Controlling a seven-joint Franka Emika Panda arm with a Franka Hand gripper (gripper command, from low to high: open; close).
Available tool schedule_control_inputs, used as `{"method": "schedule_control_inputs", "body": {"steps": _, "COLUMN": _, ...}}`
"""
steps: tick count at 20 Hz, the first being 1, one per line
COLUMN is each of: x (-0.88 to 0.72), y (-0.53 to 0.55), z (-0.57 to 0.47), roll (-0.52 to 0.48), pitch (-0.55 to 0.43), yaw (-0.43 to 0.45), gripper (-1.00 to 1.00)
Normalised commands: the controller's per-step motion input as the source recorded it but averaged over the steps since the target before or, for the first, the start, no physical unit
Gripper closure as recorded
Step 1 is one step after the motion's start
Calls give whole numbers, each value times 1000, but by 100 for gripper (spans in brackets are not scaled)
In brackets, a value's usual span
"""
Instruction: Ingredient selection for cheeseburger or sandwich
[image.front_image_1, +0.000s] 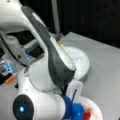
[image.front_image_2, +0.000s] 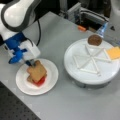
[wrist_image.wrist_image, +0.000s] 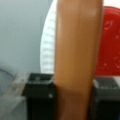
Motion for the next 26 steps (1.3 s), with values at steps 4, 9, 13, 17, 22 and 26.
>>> {"method": "schedule_control_inputs", "body": {"steps": 4, "x": 9, "y": 159, "z": -2, "roll": -186, "pitch": -88, "yaw": -16, "gripper": 100}}
{"method": "schedule_control_inputs", "body": {"steps": 9, "x": 17, "y": 88, "z": -37, "roll": -165, "pitch": -78, "yaw": 14, "gripper": 100}}
{"method": "schedule_control_inputs", "body": {"steps": 13, "x": 7, "y": 54, "z": -64, "roll": -149, "pitch": -69, "yaw": 38, "gripper": 100}}
{"method": "schedule_control_inputs", "body": {"steps": 17, "x": -5, "y": 60, "z": -80, "roll": -142, "pitch": -67, "yaw": 59, "gripper": 100}}
{"method": "schedule_control_inputs", "body": {"steps": 22, "x": -1, "y": 70, "z": -81, "roll": -123, "pitch": -74, "yaw": 74, "gripper": 100}}
{"method": "schedule_control_inputs", "body": {"steps": 26, "x": 8, "y": 71, "z": -47, "roll": -115, "pitch": -84, "yaw": 84, "gripper": 100}}
